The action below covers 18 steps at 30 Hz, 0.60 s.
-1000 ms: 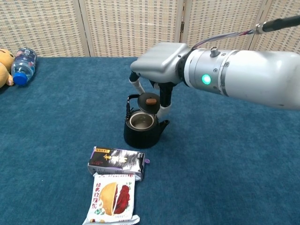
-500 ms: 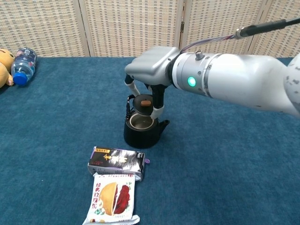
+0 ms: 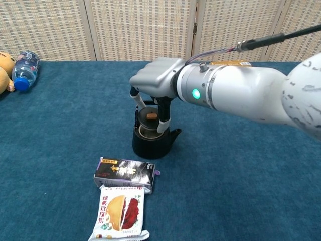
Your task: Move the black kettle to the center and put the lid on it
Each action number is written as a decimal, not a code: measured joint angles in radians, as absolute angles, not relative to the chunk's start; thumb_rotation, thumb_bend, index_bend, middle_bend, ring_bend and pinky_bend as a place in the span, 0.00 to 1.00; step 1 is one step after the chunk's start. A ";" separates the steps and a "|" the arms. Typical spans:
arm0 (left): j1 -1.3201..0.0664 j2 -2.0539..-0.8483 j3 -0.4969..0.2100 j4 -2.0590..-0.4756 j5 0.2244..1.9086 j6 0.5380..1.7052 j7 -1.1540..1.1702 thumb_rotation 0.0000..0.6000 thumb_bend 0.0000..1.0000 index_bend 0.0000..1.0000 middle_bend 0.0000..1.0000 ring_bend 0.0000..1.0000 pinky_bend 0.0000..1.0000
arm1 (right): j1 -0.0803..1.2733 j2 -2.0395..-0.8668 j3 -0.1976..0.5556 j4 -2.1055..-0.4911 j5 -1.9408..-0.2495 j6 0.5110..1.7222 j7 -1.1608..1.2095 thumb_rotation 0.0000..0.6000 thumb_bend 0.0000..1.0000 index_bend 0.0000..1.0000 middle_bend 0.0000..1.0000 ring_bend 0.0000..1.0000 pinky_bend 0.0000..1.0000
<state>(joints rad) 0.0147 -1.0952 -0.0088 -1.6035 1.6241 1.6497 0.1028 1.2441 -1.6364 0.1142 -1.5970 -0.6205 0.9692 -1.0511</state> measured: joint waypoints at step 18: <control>0.017 -1.096 -0.009 -1.601 1.626 1.654 0.098 1.00 0.56 0.58 0.58 0.42 0.58 | 1.252 -1.647 0.093 -1.564 -0.625 0.961 -1.020 1.00 0.13 0.48 1.00 1.00 1.00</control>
<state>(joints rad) 0.0171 -1.0960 -0.0089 -1.6013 1.6265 1.6540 0.0975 1.2521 -1.6473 0.0933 -1.5639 -0.6254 0.9607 -1.0198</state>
